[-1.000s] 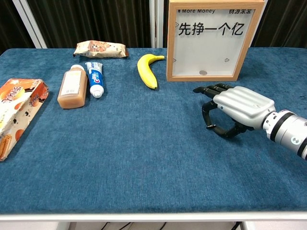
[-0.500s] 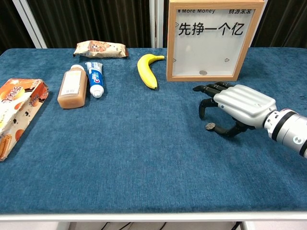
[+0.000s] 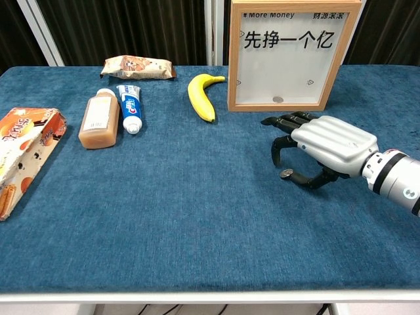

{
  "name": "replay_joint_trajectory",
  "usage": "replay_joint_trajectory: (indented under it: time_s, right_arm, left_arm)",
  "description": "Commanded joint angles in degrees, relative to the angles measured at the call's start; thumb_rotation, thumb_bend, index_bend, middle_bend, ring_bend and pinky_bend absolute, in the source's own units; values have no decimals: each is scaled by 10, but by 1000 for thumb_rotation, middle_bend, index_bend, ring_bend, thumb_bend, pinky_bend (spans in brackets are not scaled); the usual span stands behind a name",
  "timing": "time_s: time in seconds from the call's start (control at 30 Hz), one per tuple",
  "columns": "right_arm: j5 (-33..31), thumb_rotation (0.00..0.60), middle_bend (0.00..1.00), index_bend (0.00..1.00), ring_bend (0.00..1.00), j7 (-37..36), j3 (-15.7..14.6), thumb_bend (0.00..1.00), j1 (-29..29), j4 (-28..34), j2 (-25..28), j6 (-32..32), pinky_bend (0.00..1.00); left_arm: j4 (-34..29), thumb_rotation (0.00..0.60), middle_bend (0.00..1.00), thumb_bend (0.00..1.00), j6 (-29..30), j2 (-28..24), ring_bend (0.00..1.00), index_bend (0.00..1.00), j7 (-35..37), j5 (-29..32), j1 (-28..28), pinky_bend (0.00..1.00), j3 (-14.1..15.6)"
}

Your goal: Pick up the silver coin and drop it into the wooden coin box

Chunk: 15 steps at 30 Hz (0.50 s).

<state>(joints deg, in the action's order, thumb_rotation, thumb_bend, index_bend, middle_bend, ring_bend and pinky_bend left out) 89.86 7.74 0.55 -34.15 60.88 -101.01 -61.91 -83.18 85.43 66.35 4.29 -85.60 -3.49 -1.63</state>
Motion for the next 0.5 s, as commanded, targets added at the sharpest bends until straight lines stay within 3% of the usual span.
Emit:
replay_joint_trajectory:
  time_s: [0.03, 0.5]
  right_arm:
    - [2, 600, 38, 469, 0, -2, -1, 371, 0, -2, -1, -1, 0]
    - [7, 600, 37, 481, 0, -12, 0, 374, -2, -7, -4, -9, 0]
  left_arm:
    - [0, 600, 0, 125, 0, 0, 0, 26, 0, 0, 0, 0, 0]
    - [1, 600, 0, 125, -4, -1, 0, 26, 2, 1, 0, 0, 1]
